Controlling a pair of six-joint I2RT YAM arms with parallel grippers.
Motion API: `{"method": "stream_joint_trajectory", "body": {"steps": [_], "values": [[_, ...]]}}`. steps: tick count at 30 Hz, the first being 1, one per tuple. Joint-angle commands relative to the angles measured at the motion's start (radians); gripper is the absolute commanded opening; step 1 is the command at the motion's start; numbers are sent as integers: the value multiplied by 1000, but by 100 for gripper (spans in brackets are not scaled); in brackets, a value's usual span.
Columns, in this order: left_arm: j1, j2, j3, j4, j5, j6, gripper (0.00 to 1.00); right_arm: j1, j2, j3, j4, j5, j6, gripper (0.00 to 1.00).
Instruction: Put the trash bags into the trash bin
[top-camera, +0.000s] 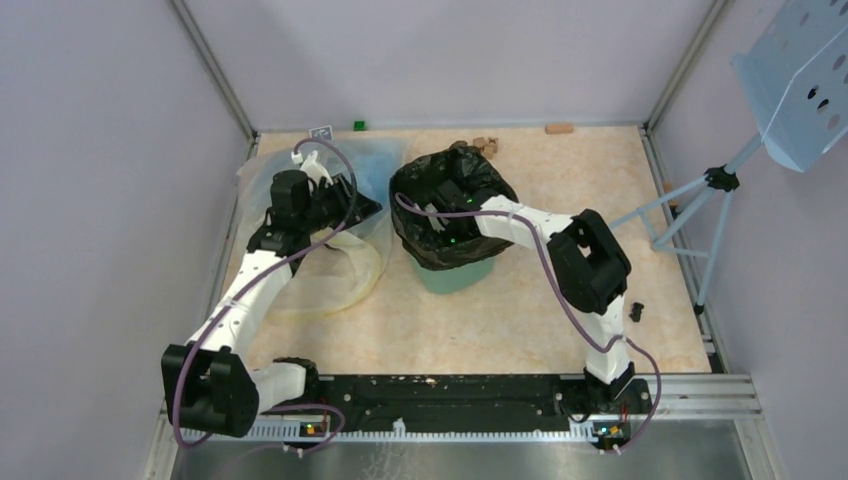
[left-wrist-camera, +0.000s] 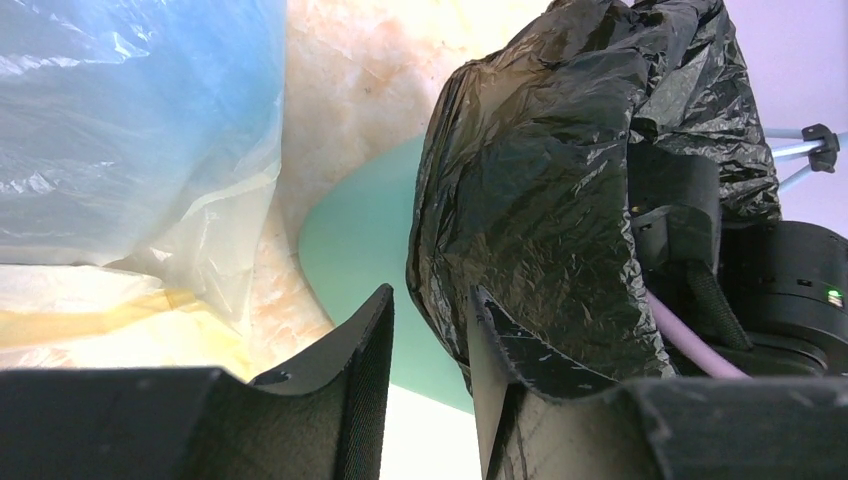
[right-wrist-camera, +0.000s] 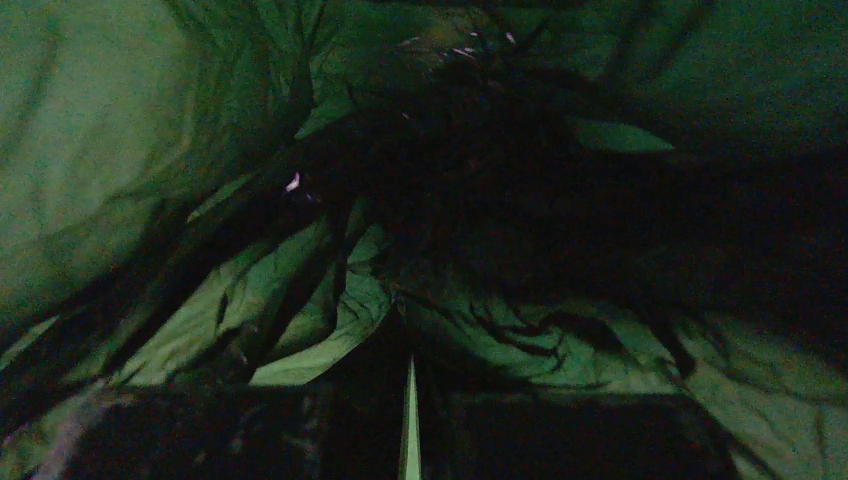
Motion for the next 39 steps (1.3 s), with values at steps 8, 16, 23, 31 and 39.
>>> {"method": "stream_joint_trajectory", "body": {"steps": [8, 16, 23, 31, 39], "values": [[2, -42, 66, -10, 4, 23, 38, -4, -133, 19, 2, 82, 7, 0], [2, -73, 81, -33, -41, 52, 39, -61, -64, 93, 15, 16, 55, 0], [2, -60, 127, -12, -80, 78, 41, -103, -6, 153, 22, 13, 83, 0], [3, -12, 203, -28, -52, 85, 42, -105, -40, 139, 10, -7, 93, 0], [3, -45, 197, -63, -66, 105, 47, -82, -139, 85, 0, -54, 107, 0]]}}
